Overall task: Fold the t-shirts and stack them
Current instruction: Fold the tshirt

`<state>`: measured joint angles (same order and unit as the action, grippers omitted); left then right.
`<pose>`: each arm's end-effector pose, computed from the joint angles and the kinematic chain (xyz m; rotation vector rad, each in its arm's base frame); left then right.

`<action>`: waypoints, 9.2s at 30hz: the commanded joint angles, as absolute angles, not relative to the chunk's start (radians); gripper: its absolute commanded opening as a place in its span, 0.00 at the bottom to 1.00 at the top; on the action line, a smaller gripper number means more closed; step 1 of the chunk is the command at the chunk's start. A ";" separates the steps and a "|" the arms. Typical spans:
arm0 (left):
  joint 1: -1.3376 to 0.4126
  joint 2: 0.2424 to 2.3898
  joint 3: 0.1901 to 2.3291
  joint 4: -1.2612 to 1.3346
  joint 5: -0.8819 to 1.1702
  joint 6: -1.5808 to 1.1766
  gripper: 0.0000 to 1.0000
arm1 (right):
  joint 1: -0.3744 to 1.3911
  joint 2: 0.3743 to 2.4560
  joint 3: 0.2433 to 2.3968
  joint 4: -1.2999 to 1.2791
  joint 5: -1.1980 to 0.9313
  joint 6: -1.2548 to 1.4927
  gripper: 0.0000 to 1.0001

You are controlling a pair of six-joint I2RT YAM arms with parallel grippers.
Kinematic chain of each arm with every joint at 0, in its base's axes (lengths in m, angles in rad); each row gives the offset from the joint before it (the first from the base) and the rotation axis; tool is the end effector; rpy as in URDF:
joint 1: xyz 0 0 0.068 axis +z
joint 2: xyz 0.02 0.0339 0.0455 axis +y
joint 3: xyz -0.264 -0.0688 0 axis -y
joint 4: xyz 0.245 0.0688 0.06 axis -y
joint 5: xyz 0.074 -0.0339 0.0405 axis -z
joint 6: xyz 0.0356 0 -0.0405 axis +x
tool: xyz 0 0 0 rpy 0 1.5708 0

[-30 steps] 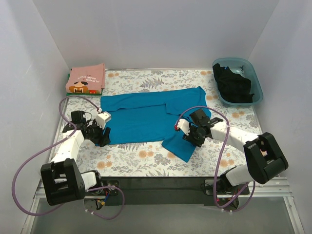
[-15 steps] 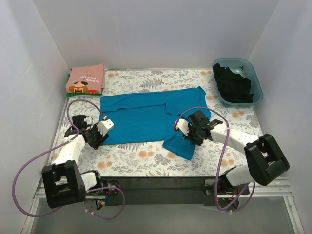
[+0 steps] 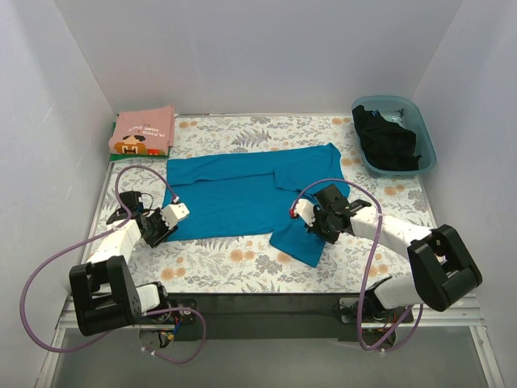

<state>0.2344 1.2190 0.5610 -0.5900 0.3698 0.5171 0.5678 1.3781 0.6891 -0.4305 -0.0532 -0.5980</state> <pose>0.1913 0.0324 0.1573 0.4605 2.6541 -0.3076 0.2051 0.1331 0.1646 -1.4938 2.2359 0.0622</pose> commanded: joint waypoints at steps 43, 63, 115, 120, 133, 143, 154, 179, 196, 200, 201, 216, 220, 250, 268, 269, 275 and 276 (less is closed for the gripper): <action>0.291 1.292 0.652 -0.830 0.422 0.669 0.00 | 0.565 1.223 0.732 -0.673 -0.029 -0.615 0.01; 0.316 1.373 0.929 -0.956 0.537 0.595 0.00 | 0.490 1.259 0.877 -0.706 -0.035 -0.696 0.01; 0.252 1.756 1.186 -0.575 0.548 0.272 0.00 | 0.296 1.852 1.463 -0.709 -0.083 -0.796 0.01; 0.241 1.769 1.193 -0.572 0.548 0.270 0.00 | 0.288 1.838 1.445 -0.709 -0.087 -0.795 0.01; 0.218 1.807 1.197 -0.535 0.532 0.255 0.00 | 0.275 1.859 1.450 -0.706 -0.091 -0.790 0.01; 0.216 1.824 1.206 -0.506 0.534 0.236 0.00 | 0.261 1.876 1.479 -0.700 -0.089 -0.775 0.01; 0.216 1.809 1.189 -0.497 0.532 0.242 0.00 | 0.262 1.913 1.548 -0.707 -0.089 -0.796 0.01; 0.225 1.763 1.190 -0.523 0.600 0.279 0.00 | 0.262 1.924 1.586 -0.706 -0.075 -0.821 0.01; 0.278 1.724 1.174 -0.569 0.693 0.356 0.00 | 0.252 1.871 1.543 -0.701 -0.094 -0.827 0.01; 0.285 1.736 1.184 -0.554 0.687 0.347 0.00 | 0.247 1.891 1.559 -0.703 -0.092 -0.825 0.01; 0.285 1.741 1.187 -0.557 0.687 0.345 0.00 | 0.247 1.902 1.562 -0.703 -0.092 -0.825 0.01; 0.265 1.795 1.223 -0.433 0.580 0.161 0.37 | 0.238 1.991 1.692 -0.712 -0.071 -0.717 0.47; 0.273 1.709 1.203 -0.489 0.575 0.103 0.41 | 0.170 1.951 1.736 -0.820 -0.136 -0.654 0.56; 0.178 1.624 0.950 -0.509 0.546 -0.115 0.50 | 0.041 1.905 1.404 -0.908 -0.420 -0.589 0.56; 0.167 1.746 0.948 -0.485 0.379 -0.026 0.19 | 0.040 1.966 1.586 -0.939 -0.302 -0.650 0.01; 0.167 1.750 0.951 -0.488 0.371 -0.025 0.17 | 0.040 1.979 1.597 -0.940 -0.299 -0.655 0.01; 0.169 1.787 0.962 -0.497 0.347 -0.014 0.09 | 0.043 2.057 1.640 -0.943 -0.278 -0.658 0.01; 0.167 1.799 0.962 -0.505 0.347 -0.011 0.08 | 0.043 2.068 1.640 -0.943 -0.267 -0.661 0.01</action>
